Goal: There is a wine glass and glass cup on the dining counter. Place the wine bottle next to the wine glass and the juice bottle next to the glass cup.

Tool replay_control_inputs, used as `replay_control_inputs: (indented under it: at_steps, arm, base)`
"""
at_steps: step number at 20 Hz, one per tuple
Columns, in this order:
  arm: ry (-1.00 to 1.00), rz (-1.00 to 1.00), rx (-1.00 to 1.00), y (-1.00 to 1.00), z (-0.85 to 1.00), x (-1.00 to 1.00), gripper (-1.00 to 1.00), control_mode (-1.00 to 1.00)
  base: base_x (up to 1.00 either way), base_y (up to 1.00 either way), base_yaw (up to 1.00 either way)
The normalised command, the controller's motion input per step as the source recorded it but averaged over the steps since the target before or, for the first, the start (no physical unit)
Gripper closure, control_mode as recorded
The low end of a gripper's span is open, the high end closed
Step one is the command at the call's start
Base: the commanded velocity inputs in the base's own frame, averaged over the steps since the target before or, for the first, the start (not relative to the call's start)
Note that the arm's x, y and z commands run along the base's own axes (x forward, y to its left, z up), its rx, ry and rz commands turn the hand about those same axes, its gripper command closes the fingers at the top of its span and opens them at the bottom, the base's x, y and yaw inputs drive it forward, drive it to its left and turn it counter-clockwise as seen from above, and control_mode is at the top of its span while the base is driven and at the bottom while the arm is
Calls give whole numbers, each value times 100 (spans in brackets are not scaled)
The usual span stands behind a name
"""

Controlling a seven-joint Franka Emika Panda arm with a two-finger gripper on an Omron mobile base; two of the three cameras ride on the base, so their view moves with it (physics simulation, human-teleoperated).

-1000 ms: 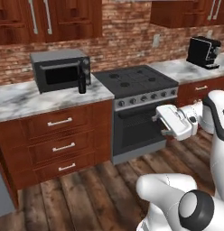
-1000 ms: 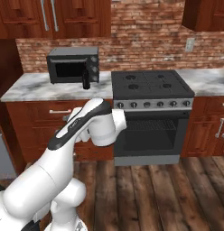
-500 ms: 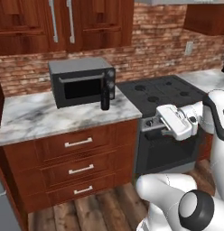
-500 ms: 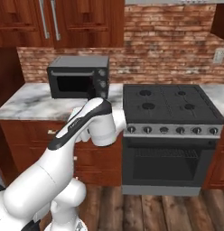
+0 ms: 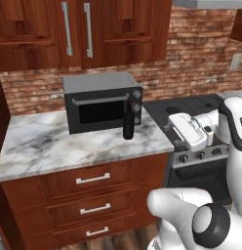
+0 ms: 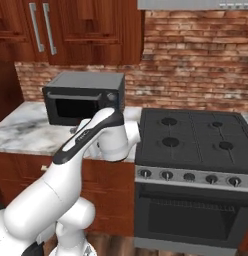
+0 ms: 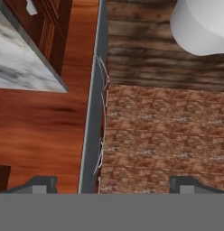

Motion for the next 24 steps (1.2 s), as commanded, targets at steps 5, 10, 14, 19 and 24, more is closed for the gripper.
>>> replay_control_inputs:
  at_steps: [5,10,14,19,24]
  arm:
    - [0,0,0,0,0,0,-100,100]
    - [0,0,0,0,0,0,-100,100]
    - [0,0,0,0,0,0,-100,100]
    - [0,0,0,0,0,0,-100,100]
    - [1,-2,3,-9,-1,-8,-100,-100]
  base:
    - [56,-30,20]
    - [47,-31,20]
    - [25,-29,20]
    - [1,-30,9]
    - [-1,-4,0]
